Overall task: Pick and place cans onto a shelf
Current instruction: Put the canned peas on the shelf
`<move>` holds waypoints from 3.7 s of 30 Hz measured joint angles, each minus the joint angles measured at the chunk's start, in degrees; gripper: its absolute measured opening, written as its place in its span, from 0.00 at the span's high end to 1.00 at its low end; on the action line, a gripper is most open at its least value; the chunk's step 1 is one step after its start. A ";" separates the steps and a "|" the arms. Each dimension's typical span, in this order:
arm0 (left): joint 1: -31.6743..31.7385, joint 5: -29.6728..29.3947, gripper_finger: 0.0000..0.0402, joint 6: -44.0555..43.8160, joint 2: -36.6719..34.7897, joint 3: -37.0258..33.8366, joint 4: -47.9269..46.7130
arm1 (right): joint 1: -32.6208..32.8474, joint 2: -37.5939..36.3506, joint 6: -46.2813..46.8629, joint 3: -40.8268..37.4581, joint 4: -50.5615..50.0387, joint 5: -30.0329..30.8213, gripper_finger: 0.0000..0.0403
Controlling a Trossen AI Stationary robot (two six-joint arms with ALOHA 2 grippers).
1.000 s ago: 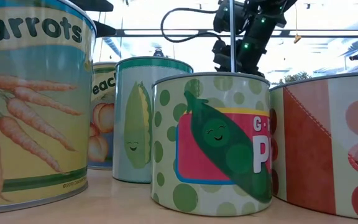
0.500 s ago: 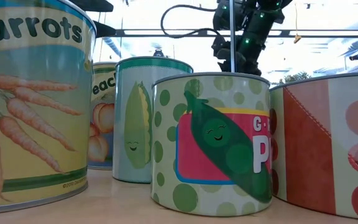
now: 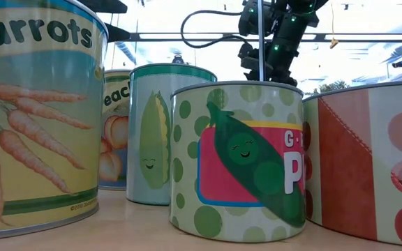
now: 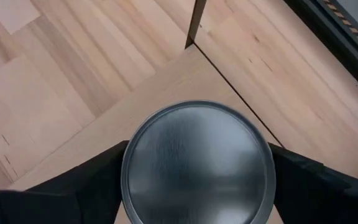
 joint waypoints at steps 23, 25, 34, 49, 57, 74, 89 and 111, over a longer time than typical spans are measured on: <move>0.00 0.01 0.01 0.00 0.00 0.00 -0.02 | 0.12 -0.02 -33.07 -0.06 -0.24 -10.68 0.11; 0.00 0.01 0.01 0.00 0.00 0.00 -0.02 | 0.07 0.09 -31.50 -0.13 -0.89 -10.40 0.06; 0.02 0.00 0.01 -0.01 0.00 0.00 0.00 | 0.57 0.02 -17.65 -0.07 -0.46 -5.71 0.03; 0.00 0.00 0.01 -0.02 0.00 0.00 -0.02 | 0.63 0.00 0.34 0.00 0.20 -1.05 0.04; 0.00 0.02 0.01 -0.02 0.00 0.00 -0.02 | 0.63 -0.08 -0.40 0.04 -2.01 -1.51 0.18; 0.02 0.02 0.01 -0.02 0.00 0.00 -0.02 | 0.35 -0.17 -36.19 0.15 -0.99 -15.35 0.18; 0.00 0.02 0.01 0.00 0.00 0.00 -0.02 | 1.78 0.00 -31.59 0.00 -1.07 -12.74 0.02; 0.00 0.01 0.01 -0.37 -0.01 0.00 -0.02 | 2.89 -0.04 -8.02 0.02 -1.88 -2.98 0.17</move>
